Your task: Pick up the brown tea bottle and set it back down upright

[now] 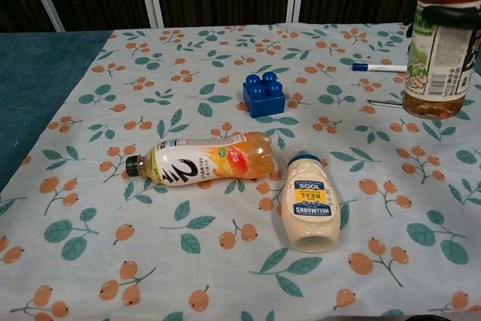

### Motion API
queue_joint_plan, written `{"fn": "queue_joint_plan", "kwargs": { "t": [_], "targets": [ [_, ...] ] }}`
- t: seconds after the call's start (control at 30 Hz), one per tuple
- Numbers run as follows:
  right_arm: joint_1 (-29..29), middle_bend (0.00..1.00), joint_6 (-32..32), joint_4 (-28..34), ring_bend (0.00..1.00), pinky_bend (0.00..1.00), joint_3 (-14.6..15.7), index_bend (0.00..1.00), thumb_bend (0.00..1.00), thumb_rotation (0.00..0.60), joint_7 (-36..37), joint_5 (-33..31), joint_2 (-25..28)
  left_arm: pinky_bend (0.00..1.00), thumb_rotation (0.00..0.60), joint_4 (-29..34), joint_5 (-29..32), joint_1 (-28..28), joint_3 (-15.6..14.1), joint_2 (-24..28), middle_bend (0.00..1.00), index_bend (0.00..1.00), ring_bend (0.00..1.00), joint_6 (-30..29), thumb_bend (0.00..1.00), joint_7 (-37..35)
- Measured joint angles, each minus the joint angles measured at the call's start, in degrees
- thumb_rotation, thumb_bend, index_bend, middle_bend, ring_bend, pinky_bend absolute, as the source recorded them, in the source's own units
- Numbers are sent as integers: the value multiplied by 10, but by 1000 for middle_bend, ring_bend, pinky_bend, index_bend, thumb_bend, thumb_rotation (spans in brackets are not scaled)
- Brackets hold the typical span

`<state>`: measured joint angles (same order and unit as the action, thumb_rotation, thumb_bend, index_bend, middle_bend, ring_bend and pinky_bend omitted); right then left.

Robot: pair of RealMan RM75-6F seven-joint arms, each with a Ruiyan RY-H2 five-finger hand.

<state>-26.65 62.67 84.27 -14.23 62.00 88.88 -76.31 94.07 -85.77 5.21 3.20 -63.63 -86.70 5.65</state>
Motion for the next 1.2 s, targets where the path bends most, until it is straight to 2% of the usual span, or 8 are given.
{"fn": "queue_joint_plan", "kwargs": {
  "t": [0.2,0.27,0.37,0.57,0.93,1.2],
  "targets": [
    [2,489,32,-32,563,648,-5,535,470,600,-206,-55,-81,13,600,0,1,-1,0,1,27,122,12,-1,392,-2],
    [0,484,43,-51,560,646,-7,535,469,600,-258,-72,-114,13,600,0,1,0,0,1,27,122,11,0,392,-3],
    [-5,478,51,-82,555,646,-12,535,469,600,-292,-95,-151,13,600,0,1,0,0,1,27,122,12,1,392,-3],
    [-18,469,50,-123,537,642,-34,535,459,600,-293,-133,-194,13,600,0,1,1,1,1,27,122,12,2,392,-2],
    [-31,452,26,-156,536,623,-64,535,437,600,-258,-180,-227,14,600,-1,4,2,1,1,27,122,12,5,392,-1],
    [-32,453,57,-186,536,614,-88,535,438,600,-213,-191,-270,29,600,-2,5,2,2,1,27,122,11,5,392,-2]
  ]
}}
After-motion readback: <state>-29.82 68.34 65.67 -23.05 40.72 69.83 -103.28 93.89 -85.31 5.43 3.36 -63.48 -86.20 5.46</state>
